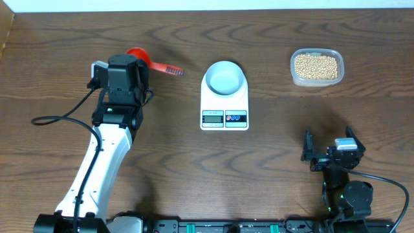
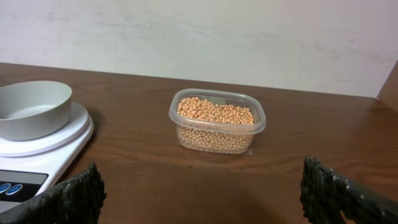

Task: Scoop item into bowl and weigh 50g on scale
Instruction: 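Lift the red scoop with the left gripper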

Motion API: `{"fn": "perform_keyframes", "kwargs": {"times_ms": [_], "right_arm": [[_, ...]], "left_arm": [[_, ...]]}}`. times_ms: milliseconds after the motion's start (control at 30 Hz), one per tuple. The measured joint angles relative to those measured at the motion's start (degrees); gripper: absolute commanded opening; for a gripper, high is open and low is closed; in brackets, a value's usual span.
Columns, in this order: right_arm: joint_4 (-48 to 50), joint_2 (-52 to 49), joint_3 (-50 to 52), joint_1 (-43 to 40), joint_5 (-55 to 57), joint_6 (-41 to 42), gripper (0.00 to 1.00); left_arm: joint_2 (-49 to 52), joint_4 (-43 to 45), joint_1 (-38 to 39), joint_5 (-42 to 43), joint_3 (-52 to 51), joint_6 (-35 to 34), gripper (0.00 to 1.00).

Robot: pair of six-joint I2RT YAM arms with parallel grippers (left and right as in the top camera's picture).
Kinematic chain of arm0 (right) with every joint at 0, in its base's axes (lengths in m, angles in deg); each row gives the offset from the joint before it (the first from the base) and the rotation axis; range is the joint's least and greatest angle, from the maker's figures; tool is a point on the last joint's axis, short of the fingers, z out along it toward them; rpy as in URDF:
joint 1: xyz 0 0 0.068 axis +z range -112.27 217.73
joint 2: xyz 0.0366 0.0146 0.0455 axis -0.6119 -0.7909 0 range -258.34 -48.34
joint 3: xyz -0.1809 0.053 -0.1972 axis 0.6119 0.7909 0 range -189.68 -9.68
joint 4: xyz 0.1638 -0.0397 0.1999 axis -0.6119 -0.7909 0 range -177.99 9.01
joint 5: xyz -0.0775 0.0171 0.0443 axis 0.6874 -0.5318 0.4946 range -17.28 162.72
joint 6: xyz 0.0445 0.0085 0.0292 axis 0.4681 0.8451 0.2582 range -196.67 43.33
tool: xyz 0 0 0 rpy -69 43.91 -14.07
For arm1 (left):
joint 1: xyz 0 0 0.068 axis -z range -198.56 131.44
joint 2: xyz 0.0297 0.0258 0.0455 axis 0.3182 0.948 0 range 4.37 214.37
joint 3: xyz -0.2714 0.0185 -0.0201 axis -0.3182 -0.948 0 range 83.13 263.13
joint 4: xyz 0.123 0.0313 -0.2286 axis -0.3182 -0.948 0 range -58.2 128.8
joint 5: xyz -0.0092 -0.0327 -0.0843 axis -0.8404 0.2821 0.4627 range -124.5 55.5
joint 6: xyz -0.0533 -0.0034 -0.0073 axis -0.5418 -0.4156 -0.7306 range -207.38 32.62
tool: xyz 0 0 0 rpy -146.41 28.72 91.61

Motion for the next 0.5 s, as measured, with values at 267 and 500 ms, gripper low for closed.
{"fn": "perform_keyframes", "kwargs": {"times_ms": [267,500], "right_arm": [[0.0,0.0,0.0,0.0,0.0,0.0,0.99],[0.0,0.0,0.0,0.0,0.0,0.0,0.99]], "left_arm": [[0.0,0.5,0.0,-1.6,0.0,-1.0,0.07],[0.0,1.0,0.0,-4.4,0.0,-1.1,0.07]]}}
